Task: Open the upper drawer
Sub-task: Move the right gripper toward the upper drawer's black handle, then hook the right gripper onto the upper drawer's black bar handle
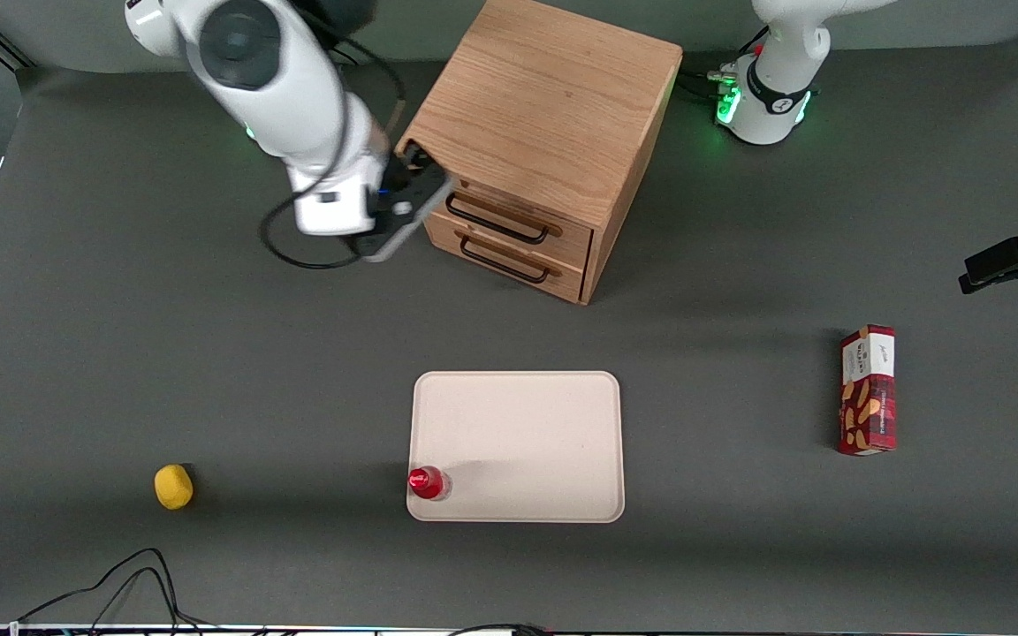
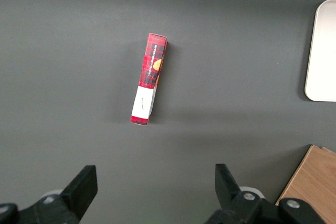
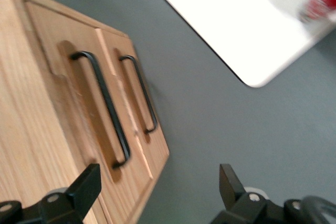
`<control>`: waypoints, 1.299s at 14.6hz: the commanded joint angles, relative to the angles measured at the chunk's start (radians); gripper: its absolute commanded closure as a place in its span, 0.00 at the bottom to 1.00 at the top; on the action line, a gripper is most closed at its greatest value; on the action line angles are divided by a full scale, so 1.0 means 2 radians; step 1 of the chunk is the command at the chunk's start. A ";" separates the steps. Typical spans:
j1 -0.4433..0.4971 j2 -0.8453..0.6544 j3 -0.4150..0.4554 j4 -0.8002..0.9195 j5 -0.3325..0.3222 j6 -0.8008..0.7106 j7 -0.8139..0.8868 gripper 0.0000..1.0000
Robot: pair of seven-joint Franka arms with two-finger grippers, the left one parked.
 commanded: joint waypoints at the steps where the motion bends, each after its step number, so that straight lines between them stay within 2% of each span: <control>1: 0.018 0.029 0.001 0.028 0.003 0.017 -0.041 0.00; 6: 0.026 0.038 0.019 0.023 -0.002 0.042 -0.041 0.00; 12: 0.028 0.053 0.020 -0.034 -0.011 0.100 -0.046 0.00; 19: 0.025 0.065 0.020 -0.056 -0.011 0.106 -0.068 0.00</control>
